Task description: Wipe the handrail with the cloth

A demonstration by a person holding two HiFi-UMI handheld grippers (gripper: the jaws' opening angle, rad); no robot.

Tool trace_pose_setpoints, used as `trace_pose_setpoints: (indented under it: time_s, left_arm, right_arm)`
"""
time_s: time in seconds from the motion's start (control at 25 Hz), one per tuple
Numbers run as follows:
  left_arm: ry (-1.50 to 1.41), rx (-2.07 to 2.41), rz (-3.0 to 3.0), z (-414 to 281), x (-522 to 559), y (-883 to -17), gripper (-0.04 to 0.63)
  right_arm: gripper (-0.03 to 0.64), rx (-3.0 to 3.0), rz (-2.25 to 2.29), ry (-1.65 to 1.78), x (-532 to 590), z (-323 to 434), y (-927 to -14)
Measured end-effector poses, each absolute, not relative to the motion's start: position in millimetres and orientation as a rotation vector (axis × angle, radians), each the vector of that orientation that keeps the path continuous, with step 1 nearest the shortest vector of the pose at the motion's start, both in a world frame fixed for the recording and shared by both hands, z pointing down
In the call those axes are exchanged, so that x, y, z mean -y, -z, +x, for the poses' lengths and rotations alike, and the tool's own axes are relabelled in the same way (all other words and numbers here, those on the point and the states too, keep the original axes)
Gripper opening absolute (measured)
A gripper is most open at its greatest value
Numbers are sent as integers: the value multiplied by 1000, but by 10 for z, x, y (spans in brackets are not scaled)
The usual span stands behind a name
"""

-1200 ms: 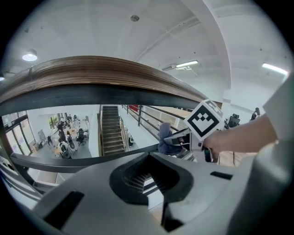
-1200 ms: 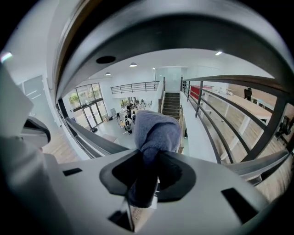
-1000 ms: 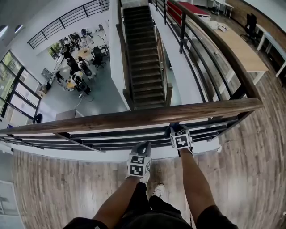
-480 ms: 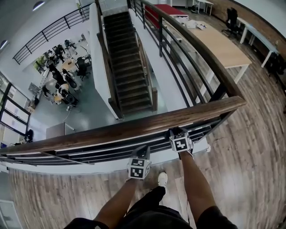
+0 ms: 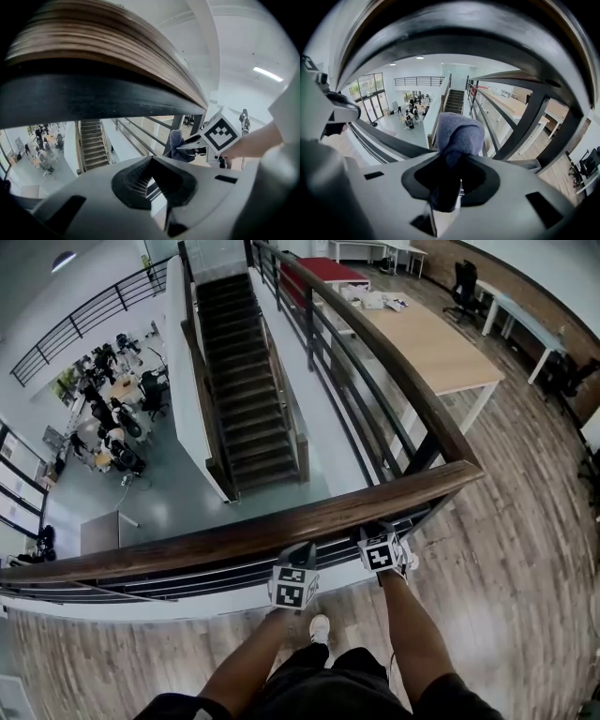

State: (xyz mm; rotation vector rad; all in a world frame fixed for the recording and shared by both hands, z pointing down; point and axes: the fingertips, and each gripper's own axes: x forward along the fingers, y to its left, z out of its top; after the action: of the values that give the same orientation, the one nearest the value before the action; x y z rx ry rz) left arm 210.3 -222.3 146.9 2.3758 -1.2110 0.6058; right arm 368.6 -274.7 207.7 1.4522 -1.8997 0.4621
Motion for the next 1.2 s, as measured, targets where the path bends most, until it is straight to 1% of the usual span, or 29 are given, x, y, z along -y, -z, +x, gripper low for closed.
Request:
trace_pose_setpoints:
  time_s: [0.16,0.4,0.76,0.96,1.2]
  left_arm:
    - [-615,1185,2368,2340,2136,-1531,-2]
    - [-660,1147,2358,2900,2166,-1621,-2]
    - [-645,1131,2341,3692,2250,-1579,-2]
    - [-663,1156,2321,3872,2228,-1594,-2]
    - [-667,1224,2278,3926,2162,-1677,-2]
  right_arm:
    - [98,1862,1479,-481,2703,4089,-2123]
    - [98,1845,1498,-495,2846,4737,-2089]
    - [98,1856,1466,-477,2979,5339,-2051]
    - [98,1857,1451,-461,3019,5524,-2016]
    - [98,1843,1486,-446,3050,5872,-2069]
